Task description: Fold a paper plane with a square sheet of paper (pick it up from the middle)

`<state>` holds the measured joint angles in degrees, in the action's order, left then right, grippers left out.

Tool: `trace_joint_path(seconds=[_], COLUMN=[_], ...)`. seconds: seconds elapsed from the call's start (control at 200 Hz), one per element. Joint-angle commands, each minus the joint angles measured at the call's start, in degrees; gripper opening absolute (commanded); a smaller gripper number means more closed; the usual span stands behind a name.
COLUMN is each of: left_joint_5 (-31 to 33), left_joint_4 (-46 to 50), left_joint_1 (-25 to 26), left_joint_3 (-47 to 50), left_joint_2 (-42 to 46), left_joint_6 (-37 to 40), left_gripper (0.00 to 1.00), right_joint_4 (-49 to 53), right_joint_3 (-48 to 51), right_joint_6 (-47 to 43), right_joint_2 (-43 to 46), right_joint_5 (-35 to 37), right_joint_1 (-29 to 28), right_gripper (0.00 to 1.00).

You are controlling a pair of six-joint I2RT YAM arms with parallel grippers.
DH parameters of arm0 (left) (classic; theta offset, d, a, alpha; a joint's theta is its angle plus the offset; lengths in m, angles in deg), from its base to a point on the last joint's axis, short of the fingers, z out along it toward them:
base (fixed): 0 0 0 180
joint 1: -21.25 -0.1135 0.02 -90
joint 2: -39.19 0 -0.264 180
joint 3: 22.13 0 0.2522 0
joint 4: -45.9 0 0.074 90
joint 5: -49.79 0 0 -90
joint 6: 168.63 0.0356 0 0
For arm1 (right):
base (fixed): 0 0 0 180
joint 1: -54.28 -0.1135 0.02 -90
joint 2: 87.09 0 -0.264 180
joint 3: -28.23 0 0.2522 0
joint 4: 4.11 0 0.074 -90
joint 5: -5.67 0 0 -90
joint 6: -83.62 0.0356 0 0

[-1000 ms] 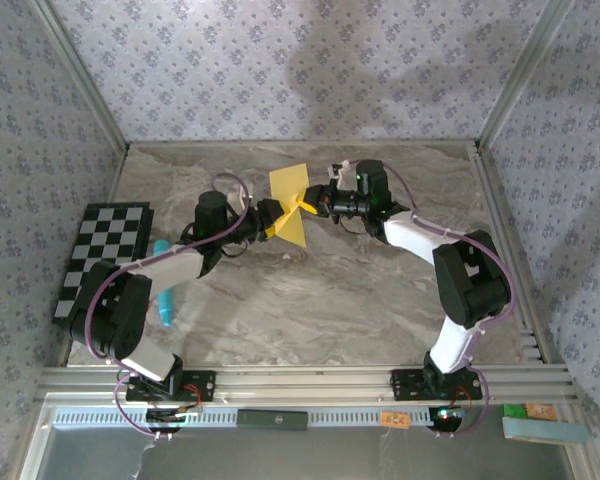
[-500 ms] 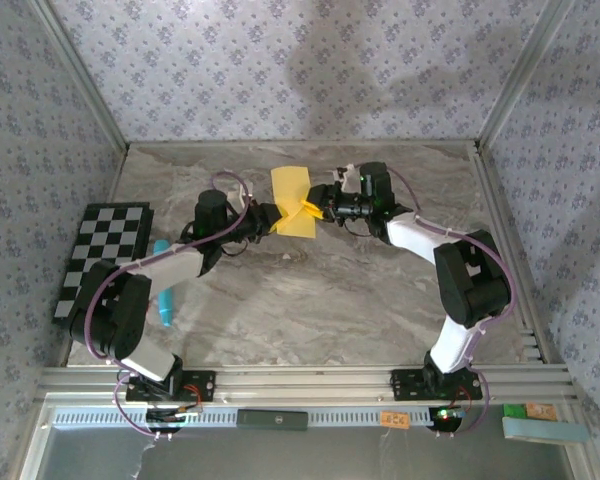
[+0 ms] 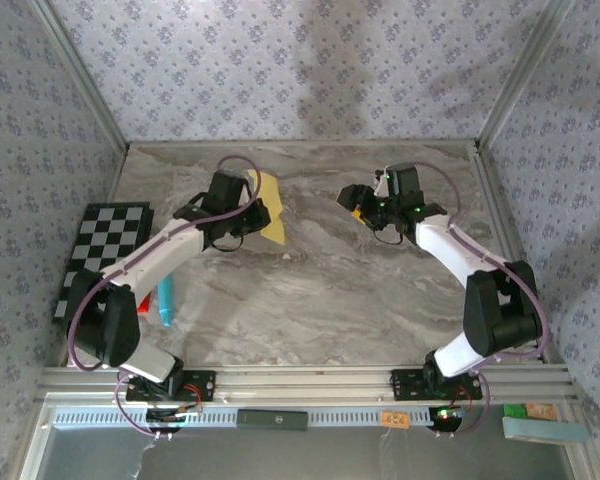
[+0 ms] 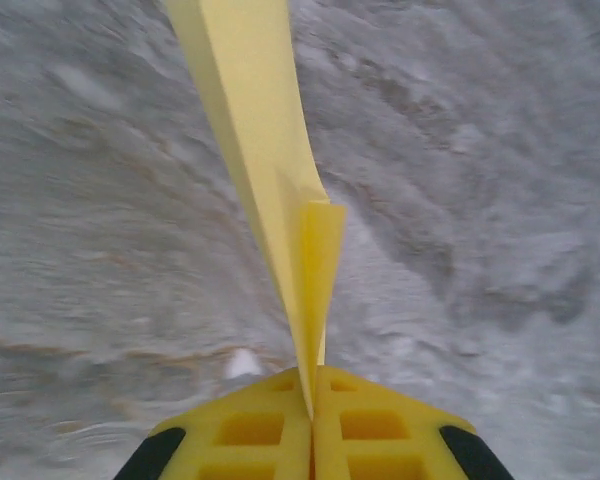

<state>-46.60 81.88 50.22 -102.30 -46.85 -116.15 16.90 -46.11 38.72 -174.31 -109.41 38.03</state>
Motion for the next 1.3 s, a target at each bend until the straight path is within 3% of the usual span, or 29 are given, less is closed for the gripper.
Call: trace_joint_path(seconds=[0.0, 0.135, 0.225, 0.405, 0.495, 0.68, 0.89, 1.009, 1.149, 1.294], left_joint_5=[20.45, 35.5, 41.93, 44.26, 39.65, 20.86, 5.1, -3.9, -10.48, -9.64], left_joint_4=[20.42, 27.99, 32.13, 34.24, 32.79, 27.11, 20.39, 14.0, 7.83, 4.9], left_joint_1=[2.76, 6.86, 8.69, 10.94, 11.28, 10.18, 9.1, 6.67, 3.41, -0.42], left_joint_3=[-6.13, -12.49, -16.96, -22.11, -23.06, -22.8, -21.09, -17.91, -13.57, -9.01], left_joint_2=[-2.82, -8.97, -14.05, -22.32, -25.11, -29.31, -30.16, -27.85, -22.14, -14.04], left_joint_6=[10.27, 12.29, 12.02, 11.12, 9.83, 6.4, 5.27, 3.16, 1.05, -0.74], left_gripper=[0.08, 0.08, 0.08, 0.09, 0.11, 0.19, 0.41, 0.47, 0.55, 0.61], right_joint_4=[5.52, 5.39, 5.82, 6.89, 6.59, 6.04, 5.88, 5.58, 5.05, 5.96], right_joint_3=[-0.59, 0.85, 1.33, 2.0, 2.89, 3.86, 4.0, 4.07, 3.31, -0.12], right_joint_6=[-6.7, -7.53, -7.57, -6.81, -5.77, -4.68, -4.26, -3.88, -4.32, -5.74], right_joint_2=[2.87, 5.31, 5.92, 6.16, 6.43, 6.49, 6.2, 5.66, 3.41, -2.1], right_joint_5=[8.23, 12.12, 13.49, 15.21, 15.41, 14.67, 14.17, 13.54, 11.62, 8.81], right_joint_1=[-0.05, -0.01, -0.06, 0.45, 1.15, 2.2, 2.3, 2.19, 0.79, -3.48], right_gripper=[0.71, 0.77, 0.78, 0.77, 0.77, 0.77, 0.76, 0.76, 0.76, 0.76])
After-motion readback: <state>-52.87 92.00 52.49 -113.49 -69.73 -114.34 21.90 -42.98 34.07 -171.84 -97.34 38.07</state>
